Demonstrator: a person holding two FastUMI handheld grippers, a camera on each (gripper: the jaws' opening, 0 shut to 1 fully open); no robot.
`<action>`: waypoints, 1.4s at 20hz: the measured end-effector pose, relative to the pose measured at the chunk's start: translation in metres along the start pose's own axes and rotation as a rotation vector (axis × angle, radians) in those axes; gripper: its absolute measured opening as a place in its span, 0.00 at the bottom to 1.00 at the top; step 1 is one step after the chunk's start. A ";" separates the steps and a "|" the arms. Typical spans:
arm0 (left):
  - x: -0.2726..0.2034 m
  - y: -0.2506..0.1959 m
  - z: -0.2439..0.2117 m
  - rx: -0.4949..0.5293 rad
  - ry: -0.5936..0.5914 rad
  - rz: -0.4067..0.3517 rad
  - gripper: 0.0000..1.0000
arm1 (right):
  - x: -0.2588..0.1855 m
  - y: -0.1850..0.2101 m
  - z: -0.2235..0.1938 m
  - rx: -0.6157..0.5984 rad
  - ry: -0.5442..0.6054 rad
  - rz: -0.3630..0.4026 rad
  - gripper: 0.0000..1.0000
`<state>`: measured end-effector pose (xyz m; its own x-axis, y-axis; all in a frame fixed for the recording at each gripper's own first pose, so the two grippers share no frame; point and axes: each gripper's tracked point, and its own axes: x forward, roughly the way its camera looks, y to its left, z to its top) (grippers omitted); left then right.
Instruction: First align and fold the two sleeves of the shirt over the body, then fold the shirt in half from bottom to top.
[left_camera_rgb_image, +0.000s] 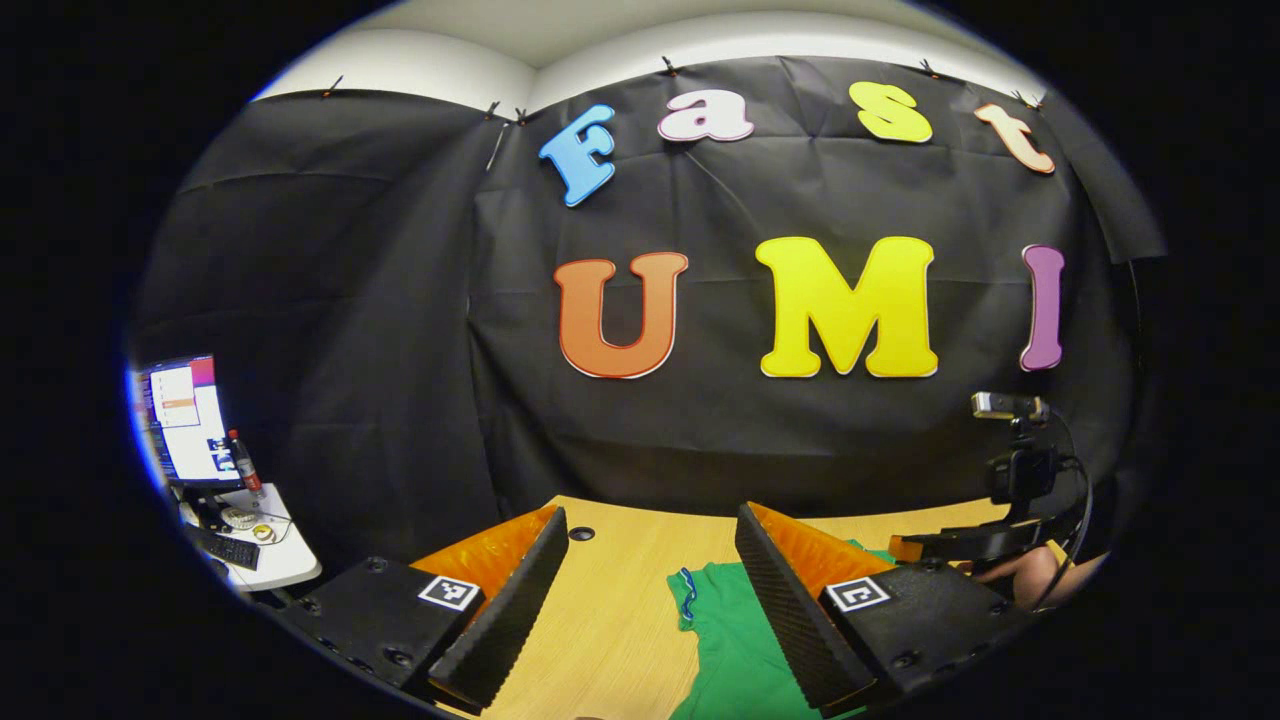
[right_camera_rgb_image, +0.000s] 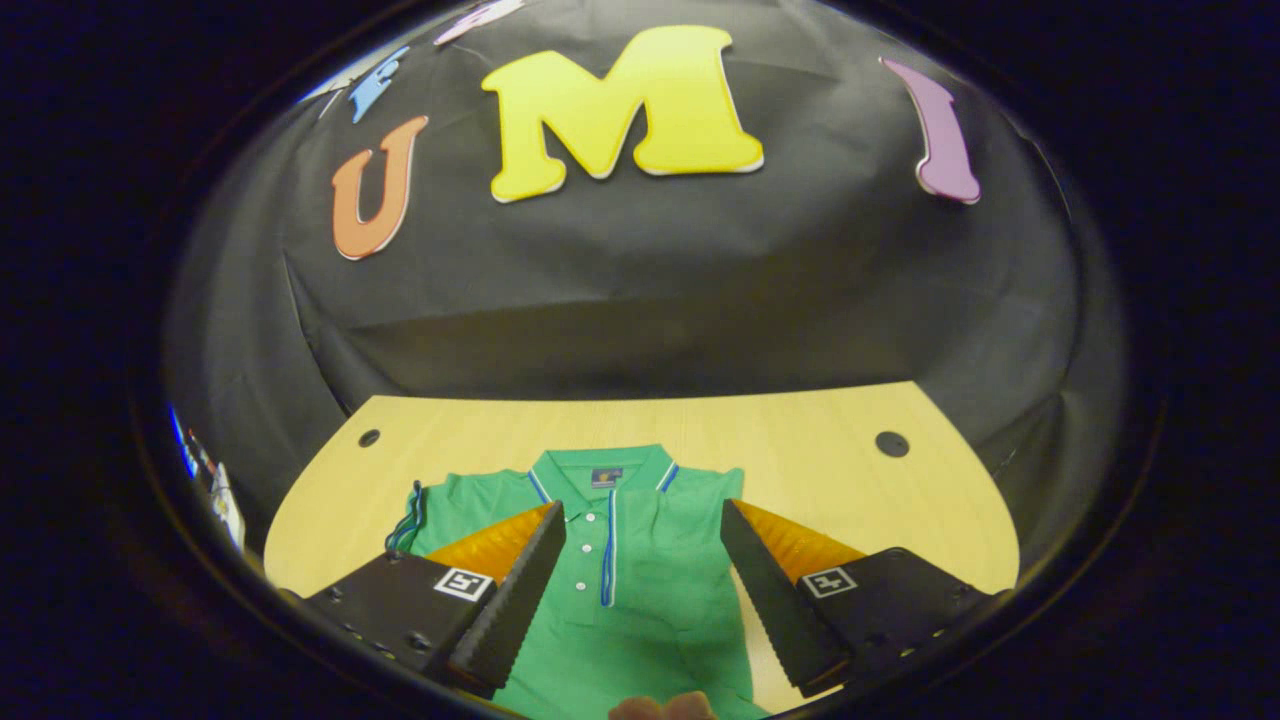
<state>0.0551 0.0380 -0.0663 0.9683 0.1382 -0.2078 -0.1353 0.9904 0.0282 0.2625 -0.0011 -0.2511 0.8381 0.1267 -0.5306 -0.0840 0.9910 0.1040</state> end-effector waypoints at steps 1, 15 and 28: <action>0.007 -0.002 -0.008 0.000 0.012 -0.026 1.00 | -0.019 0.001 0.005 -0.014 -0.024 0.004 0.96; 0.157 -0.029 -0.190 -0.055 0.306 -0.209 1.00 | -0.228 -0.030 0.026 -0.073 -0.218 -0.160 0.94; 0.221 -0.033 -0.307 0.028 0.500 -0.254 1.00 | -0.260 -0.066 -0.002 -0.089 -0.108 -0.299 0.97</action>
<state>0.2089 0.0357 -0.4138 0.7515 -0.1156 -0.6495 0.1016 0.9931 -0.0592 0.0493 -0.0995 -0.1216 0.8846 -0.1714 -0.4338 0.1318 0.9840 -0.1199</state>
